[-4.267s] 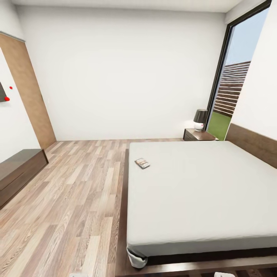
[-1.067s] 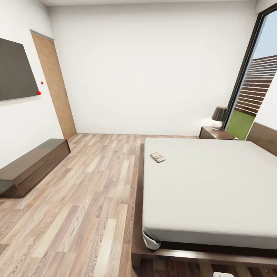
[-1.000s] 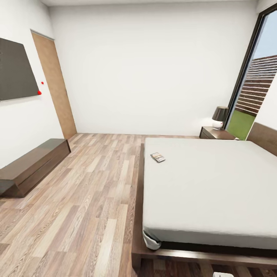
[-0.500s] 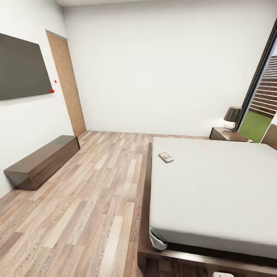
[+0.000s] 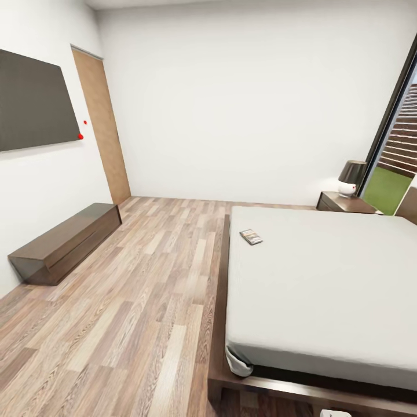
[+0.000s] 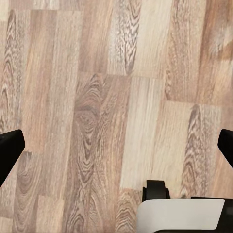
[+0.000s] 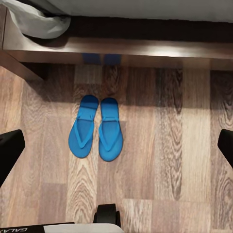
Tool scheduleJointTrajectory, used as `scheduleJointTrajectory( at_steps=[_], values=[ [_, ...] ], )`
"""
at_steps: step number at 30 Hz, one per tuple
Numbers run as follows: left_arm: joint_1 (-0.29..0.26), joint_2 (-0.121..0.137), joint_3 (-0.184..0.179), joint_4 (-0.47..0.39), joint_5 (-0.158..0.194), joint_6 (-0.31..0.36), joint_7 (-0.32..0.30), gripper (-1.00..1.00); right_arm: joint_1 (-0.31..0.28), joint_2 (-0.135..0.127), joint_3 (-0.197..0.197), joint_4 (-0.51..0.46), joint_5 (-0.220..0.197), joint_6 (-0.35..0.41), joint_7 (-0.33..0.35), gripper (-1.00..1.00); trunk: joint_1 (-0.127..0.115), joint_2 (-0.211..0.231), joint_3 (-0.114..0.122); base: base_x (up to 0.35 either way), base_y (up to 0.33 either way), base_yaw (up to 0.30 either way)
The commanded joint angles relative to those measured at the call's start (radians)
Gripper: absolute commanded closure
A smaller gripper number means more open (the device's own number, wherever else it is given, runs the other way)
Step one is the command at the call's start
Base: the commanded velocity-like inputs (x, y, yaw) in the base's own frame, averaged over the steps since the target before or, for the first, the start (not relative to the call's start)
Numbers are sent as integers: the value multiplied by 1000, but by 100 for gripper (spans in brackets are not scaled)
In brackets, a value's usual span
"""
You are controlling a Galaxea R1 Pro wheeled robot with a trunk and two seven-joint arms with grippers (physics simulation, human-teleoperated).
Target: In the bedroom, move the book from the bed onto either nightstand, and place the two sandals side by side next to the bed.
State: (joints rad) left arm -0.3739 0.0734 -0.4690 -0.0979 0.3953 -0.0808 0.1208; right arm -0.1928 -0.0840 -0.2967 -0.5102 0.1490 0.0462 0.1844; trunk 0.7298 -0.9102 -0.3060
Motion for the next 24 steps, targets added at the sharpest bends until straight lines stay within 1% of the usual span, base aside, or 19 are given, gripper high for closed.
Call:
scheduleJointTrajectory(
  at_steps=[1, 5, 9, 24],
  values=[
    [0, 0, -9, -1, 8, -2, 3, -100, -1, 1, -8, -2, 10, 5, 9, -100, 0, -1, -1, 0, 0, 44],
    [0, 0, -9, -1, 8, -2, 3, -100, -1, 1, -8, -2, 10, 5, 9, -100, 0, -1, -1, 0, 0, 80],
    [0, 0, -9, -1, 8, -2, 3, -100, -1, 1, -7, -2, 10, 5, 9, -100, 0, -1, -1, 0, 0, 170],
    [0, 0, -9, 0, 8, -2, 3, -100, -1, 1, -7, -1, 12, 5, 9, -100, 0, -1, -7, 0, 0, 257]
  ],
)
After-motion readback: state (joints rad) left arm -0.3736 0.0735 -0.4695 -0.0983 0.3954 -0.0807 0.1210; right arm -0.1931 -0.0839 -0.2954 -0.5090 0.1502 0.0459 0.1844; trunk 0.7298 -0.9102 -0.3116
